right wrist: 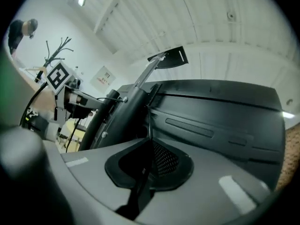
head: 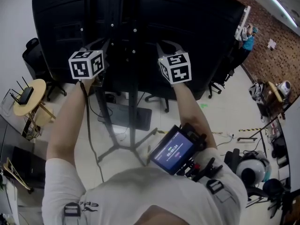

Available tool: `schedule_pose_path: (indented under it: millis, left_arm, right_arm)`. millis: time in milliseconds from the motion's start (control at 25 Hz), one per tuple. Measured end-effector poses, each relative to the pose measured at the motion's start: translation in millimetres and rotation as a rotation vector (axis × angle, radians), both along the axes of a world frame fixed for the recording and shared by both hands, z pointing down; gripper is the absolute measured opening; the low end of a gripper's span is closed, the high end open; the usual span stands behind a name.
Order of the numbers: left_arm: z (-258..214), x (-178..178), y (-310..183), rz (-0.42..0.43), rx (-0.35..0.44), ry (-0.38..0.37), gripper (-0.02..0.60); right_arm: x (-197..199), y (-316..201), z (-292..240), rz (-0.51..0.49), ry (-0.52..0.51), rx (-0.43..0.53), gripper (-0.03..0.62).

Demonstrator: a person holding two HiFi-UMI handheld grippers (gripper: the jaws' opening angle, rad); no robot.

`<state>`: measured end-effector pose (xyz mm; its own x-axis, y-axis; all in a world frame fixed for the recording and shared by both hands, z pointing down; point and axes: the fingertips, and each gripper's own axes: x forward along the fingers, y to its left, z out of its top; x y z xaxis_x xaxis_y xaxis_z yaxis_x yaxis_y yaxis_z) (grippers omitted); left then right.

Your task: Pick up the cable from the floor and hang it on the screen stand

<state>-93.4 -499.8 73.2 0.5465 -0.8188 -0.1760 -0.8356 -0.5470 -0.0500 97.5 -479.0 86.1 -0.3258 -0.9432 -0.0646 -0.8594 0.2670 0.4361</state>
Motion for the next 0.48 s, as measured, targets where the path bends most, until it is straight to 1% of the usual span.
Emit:
schedule_pose_path:
  millis: [160,280,360,480]
  left_arm:
    - [13,5,5,0.010,0.009,0.028,0.002]
    - [22,14,8,0.021,0.011,0.030,0.002]
    - [25,20,9,0.025,0.015,0.026,0.002]
    - [29,23,11,0.026,0.019,0.028,0.002]
  right_arm:
    - [-9,-2,10,-0.059,-0.114,-0.004,0.032]
    - [-14,-6,15,-0.114,-0.208,-0.025,0.034]
    - [-16,-8,17,-0.133,-0.243,-0.031,0.032]
    - [-18,-9,19,-0.141,-0.255,-0.029,0.034]
